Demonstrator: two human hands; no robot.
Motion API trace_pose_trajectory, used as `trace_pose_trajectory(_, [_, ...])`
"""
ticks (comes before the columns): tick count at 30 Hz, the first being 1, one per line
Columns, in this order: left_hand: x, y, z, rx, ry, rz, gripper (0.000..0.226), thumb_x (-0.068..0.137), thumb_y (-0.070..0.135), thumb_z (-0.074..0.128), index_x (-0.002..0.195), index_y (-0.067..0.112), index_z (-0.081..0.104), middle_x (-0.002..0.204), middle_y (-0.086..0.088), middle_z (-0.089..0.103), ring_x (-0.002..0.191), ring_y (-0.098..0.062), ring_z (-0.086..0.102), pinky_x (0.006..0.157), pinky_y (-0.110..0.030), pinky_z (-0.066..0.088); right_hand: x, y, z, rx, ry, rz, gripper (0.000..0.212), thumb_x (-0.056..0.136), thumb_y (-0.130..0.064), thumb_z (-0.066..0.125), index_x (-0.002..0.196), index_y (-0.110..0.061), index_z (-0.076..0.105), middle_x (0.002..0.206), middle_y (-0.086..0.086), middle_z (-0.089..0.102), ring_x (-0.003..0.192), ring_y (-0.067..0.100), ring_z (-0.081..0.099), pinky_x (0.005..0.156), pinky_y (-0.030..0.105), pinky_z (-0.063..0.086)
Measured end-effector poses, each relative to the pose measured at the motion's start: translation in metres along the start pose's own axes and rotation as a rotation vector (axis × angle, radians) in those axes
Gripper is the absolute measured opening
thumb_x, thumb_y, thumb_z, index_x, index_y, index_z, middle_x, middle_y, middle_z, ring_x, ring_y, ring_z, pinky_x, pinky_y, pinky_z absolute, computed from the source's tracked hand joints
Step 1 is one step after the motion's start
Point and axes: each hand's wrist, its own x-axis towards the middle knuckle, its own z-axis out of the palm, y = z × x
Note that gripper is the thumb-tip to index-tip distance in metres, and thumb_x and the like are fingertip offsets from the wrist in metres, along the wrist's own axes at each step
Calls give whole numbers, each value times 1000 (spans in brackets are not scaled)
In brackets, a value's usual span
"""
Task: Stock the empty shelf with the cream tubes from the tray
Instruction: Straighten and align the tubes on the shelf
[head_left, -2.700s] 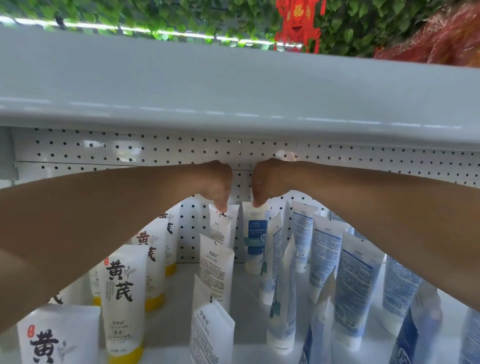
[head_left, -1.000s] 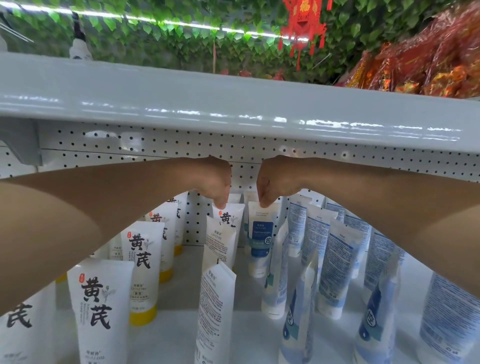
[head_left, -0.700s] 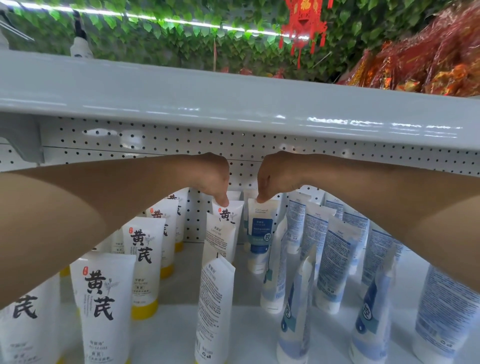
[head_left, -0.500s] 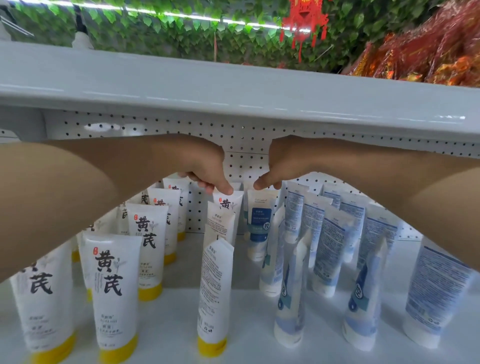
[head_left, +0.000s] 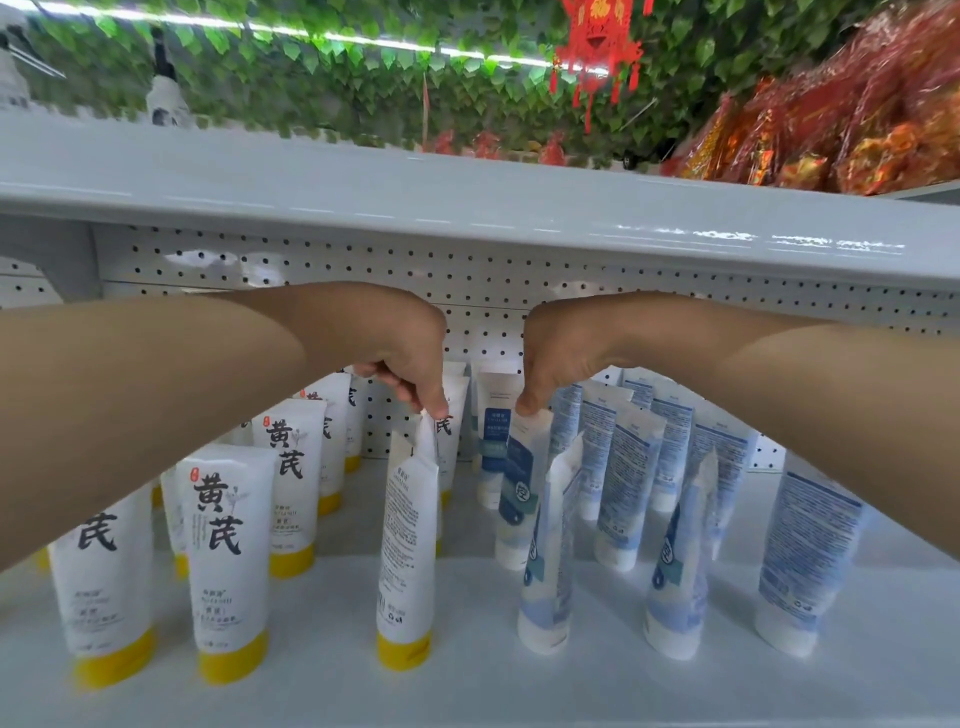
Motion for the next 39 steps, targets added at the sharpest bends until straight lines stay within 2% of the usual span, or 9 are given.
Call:
trace_pose_trajectory(2, [-2,1,2,23,52,48,30,78,33,77,65,10,64,50,3,55,43,-12,43,46,-21,38,0,2,1,-24,15,-8,37,77,-34,81,101,-7,71,103,0,66,102,21,63,92,36,53])
trace_pose_trajectory(4, [-3,0,5,66,95,98,29,78,32,78,86,5,70,79,-4,71,72,-18,64,68,-29,54,-2,3,2,-44,30,-40,31,78,-33,80,100,-12,73,100,-3,68,101,18,63,89,30,52])
trace_pose_trajectory(5, [-3,-1,6,90,122,122,32,78,32,78,93,5,72,91,-7,72,86,-22,67,78,-32,55,-3,4,2,-45,39,-51,27,79,-33,79,98,-16,74,98,-4,68,99,16,62,86,27,50])
trace_pose_trajectory(7, [-4,-3,7,100,161,188,29,78,30,78,95,7,73,98,-8,72,95,-24,67,82,-33,54,-6,7,2,-22,73,-78,21,79,-34,79,96,-21,74,100,-6,69,98,14,60,82,24,47])
trace_pose_trajectory(13, [-4,-9,6,32,147,292,13,73,26,81,78,20,72,81,7,69,83,-12,63,82,-31,53,-8,8,5,23,96,-99,23,80,-36,78,98,-22,75,102,-5,68,99,13,58,80,23,43])
trace_pose_trajectory(17, [-1,-8,2,66,116,306,14,73,29,81,71,26,68,70,14,63,69,-3,56,67,-22,47,-7,10,4,51,91,-89,23,79,-37,79,96,-22,75,99,-7,66,97,13,57,82,24,44])
trace_pose_trajectory(22, [1,-11,-1,129,100,300,17,74,30,81,68,28,65,77,13,65,76,-4,59,75,-22,48,-9,9,3,59,88,-100,18,79,-36,79,92,-23,74,100,-7,66,97,12,56,80,24,41])
trace_pose_trajectory(35, [0,-18,1,108,122,342,17,74,32,81,68,31,65,82,15,69,82,-3,63,83,-26,53,-9,2,1,56,66,-112,22,80,-33,79,96,-19,76,108,-2,69,101,15,59,81,24,47])
trace_pose_trajectory(39, [1,-18,1,69,87,329,13,76,31,79,72,28,67,78,16,66,77,-2,60,78,-22,51,-9,2,1,57,61,-112,18,80,-32,79,92,-20,75,106,-2,71,101,15,61,87,27,49])
